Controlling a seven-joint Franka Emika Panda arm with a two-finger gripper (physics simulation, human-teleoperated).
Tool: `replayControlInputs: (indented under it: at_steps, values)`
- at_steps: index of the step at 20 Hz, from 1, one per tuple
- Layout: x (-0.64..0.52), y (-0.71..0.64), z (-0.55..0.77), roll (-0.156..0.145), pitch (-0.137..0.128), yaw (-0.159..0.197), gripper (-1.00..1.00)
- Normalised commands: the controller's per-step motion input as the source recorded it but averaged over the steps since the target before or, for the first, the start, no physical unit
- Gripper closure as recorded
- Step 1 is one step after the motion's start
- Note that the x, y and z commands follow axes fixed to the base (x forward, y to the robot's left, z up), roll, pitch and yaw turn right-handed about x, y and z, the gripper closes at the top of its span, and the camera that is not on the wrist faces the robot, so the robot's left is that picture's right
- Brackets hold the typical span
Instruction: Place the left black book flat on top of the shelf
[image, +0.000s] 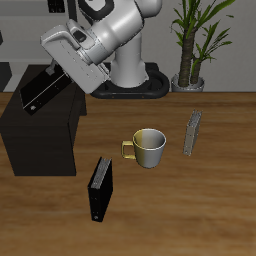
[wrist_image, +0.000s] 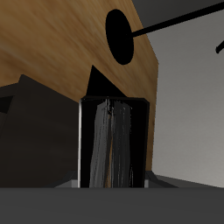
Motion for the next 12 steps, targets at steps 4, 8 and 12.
replayControlInputs:
  at_steps: [4, 8, 12]
  values:
    - [0.14, 0.04, -0.43, -0.012, 0.131, 0.015, 1.0]
    - [0.32, -0.07, -0.61, -0.011, 0.192, -0.025, 1.0]
    - [0.26, 0.25, -0.5, 0.147, 0.224, -0.047, -1.0]
